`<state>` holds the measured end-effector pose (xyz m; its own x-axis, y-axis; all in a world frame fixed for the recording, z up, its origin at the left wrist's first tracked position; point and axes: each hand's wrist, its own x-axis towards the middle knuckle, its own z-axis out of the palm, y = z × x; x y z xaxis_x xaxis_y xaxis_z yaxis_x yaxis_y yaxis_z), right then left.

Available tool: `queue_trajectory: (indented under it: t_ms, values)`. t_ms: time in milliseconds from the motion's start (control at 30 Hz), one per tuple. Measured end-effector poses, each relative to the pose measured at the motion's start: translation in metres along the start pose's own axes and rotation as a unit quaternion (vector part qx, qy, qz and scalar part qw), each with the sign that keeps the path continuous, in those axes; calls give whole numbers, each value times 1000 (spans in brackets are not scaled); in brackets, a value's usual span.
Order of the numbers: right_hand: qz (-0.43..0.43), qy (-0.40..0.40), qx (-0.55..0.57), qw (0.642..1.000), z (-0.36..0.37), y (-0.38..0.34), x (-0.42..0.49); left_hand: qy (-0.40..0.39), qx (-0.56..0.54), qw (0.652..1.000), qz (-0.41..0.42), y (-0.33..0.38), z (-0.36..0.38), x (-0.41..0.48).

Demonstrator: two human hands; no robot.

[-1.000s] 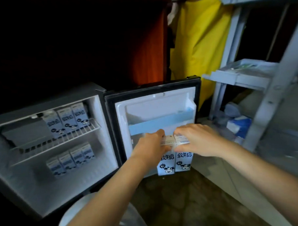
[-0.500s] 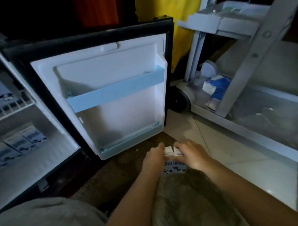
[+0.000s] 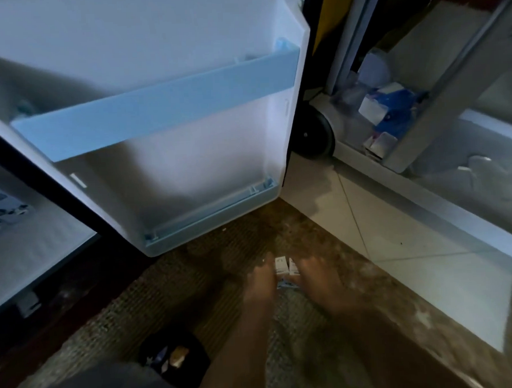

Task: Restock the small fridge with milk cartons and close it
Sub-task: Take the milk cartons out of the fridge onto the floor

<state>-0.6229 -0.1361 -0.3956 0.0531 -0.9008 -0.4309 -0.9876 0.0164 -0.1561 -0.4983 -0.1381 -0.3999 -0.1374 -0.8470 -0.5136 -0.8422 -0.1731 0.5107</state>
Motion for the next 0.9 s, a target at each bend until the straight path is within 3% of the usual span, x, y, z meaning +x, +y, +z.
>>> queue_trajectory:
  t_ms: [367, 600, 900]
  values:
    - [30, -14, 89, 996, 17, -1, 2, -29, -28, 999, -5, -12, 4, 12]
    - [15, -54, -3, 998, -16, -3, -4, -49, -13, 999, -16, -6, -19, -9]
    - [-77, -20, -56, 995, -106, -43, -33, -80, 106, 990, 37, 12, -108, -48]
